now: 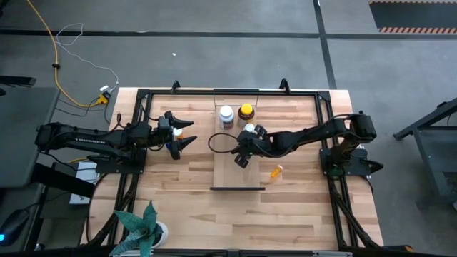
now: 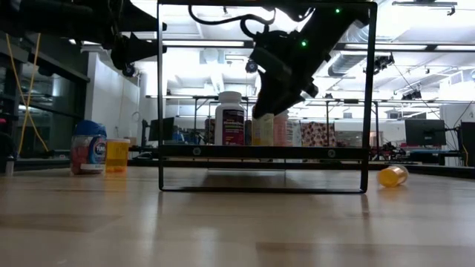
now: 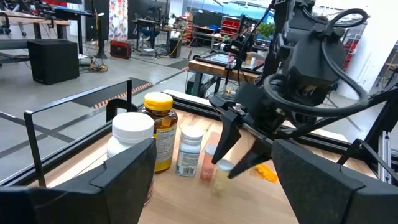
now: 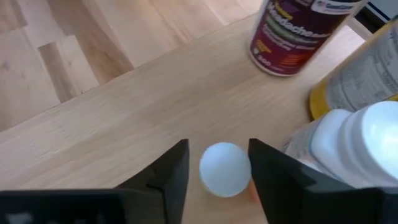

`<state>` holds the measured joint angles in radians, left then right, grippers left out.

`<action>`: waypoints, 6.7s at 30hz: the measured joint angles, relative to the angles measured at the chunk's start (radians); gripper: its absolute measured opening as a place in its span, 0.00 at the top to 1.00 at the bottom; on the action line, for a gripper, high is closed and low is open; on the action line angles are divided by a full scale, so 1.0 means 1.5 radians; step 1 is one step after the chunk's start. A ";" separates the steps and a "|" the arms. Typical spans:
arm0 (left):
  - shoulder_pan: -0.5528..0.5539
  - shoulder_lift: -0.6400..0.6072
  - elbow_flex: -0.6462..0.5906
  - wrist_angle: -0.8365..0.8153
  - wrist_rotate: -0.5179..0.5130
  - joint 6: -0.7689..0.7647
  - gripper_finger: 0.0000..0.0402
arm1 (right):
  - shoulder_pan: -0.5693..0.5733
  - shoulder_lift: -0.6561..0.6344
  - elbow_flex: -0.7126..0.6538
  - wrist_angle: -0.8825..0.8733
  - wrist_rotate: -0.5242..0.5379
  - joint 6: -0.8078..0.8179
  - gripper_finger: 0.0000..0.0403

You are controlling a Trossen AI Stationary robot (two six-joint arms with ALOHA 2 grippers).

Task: Pick and place medicine bottles onto shelf by color
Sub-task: Put the yellow pill bottle on the shelf, then put the small orange pill bottle on the shelf

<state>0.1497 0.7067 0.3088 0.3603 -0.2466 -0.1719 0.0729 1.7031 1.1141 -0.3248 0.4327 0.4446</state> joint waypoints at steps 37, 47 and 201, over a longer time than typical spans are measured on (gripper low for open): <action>0.000 0.000 0.000 -0.019 0.000 -0.023 0.23 | 0.157 -0.137 -0.131 -0.538 -0.142 0.395 0.41; 0.000 0.000 0.000 -0.018 0.000 -0.023 0.23 | 0.158 -0.137 -0.154 -0.443 -0.116 -0.051 0.41; -0.129 0.590 0.338 0.113 0.052 0.186 0.62 | 0.069 -0.150 -0.035 0.024 -0.190 -0.284 0.77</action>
<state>-0.0444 1.5913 0.8154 0.5301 -0.1689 0.1070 0.1764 1.4776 1.0611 -0.2895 0.1471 0.0181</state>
